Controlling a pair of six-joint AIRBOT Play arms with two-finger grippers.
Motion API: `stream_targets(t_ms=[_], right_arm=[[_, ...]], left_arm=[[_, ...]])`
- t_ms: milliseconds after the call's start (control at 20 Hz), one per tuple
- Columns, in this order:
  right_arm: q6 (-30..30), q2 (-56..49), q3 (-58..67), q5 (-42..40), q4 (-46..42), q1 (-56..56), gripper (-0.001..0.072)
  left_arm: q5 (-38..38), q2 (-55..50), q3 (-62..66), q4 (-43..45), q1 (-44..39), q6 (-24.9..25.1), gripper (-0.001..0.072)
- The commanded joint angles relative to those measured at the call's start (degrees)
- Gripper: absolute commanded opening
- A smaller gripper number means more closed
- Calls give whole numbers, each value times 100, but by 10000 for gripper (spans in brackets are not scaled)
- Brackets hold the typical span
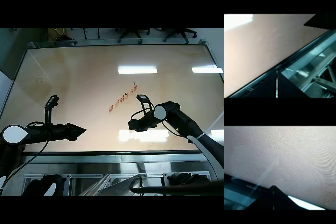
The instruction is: Fold the shirts.
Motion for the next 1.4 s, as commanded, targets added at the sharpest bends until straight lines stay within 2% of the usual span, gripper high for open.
stream_targets(t_ms=[0, 500, 750, 1000, 1050, 1100, 1200, 1250, 1300, 1350], right_arm=[[2, 4, -2, 2, 2, 4, 21], [2, 4, -2, 2, 0, 4, 21], [2, 4, -2, 2, 0, 4, 21], [2, 4, -2, 0, 0, 4, 21], [2, -9, -2, -31, 0, 4, 21], [2, -44, -2, -175, 0, 4, 21], [0, -133, -2, -212, 111, 4, 21], [-2, -186, -2, -212, 181, 4, 21], [-2, -223, -2, -214, 195, 7, 28], [-37, -264, -2, -219, 195, 7, 29]], left_arm=[[2, 4, -2, 2, -4, 0, 13], [20, 4, -2, 4, -4, 4, 13], [857, 4, -2, -31, -4, 2, 13], [1373, 4, 0, -173, -4, -11, 13], [1512, 2, 44, -11, 7, 13, 13], [1491, 2, 203, 573, 68, 2, 13], [1224, 4, 616, 2024, 299, -437, 18], [1051, 2, 839, 2881, 511, -787, 105], [957, 2, 1016, 3646, 748, -1139, 606], [966, 0, 1115, 4301, 1034, -1541, 700]])
